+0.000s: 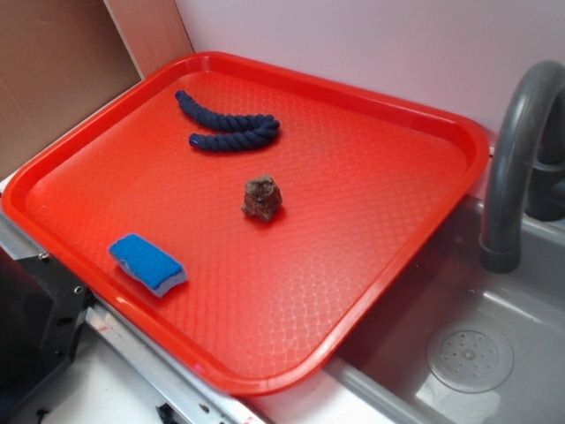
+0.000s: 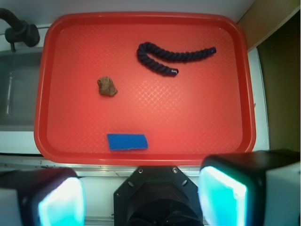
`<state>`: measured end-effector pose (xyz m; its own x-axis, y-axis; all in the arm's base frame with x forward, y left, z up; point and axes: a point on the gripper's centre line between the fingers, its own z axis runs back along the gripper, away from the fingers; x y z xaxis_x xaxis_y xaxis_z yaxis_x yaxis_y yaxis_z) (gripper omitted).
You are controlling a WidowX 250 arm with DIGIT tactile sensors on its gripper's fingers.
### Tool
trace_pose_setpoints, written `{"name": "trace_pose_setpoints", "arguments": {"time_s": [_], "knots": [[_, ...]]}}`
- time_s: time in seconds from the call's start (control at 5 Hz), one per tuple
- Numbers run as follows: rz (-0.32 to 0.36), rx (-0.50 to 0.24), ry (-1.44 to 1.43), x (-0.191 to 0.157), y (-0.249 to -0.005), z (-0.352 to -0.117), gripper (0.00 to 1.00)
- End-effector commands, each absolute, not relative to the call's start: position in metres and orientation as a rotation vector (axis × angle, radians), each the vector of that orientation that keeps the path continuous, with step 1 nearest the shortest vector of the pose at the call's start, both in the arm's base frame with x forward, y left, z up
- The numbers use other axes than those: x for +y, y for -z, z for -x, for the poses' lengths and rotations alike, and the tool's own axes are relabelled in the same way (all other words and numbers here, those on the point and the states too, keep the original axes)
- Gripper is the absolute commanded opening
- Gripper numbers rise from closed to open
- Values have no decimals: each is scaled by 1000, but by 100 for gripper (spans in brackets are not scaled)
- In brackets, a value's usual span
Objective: Grab the rock.
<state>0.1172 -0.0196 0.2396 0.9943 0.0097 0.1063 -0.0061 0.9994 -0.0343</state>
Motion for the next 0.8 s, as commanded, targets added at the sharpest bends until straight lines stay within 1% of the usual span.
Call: {"name": "trace_pose_setpoints", "arguments": {"time_s": [0.0, 0.2, 0.4, 0.6], "knots": [[-49, -195, 494, -31, -236, -166, 100], [-143, -85, 764, -49, -210, -193, 100], [-194, -19, 1023, -67, -175, -211, 100], [-190, 95, 1235, -85, -125, -226, 100]]}}
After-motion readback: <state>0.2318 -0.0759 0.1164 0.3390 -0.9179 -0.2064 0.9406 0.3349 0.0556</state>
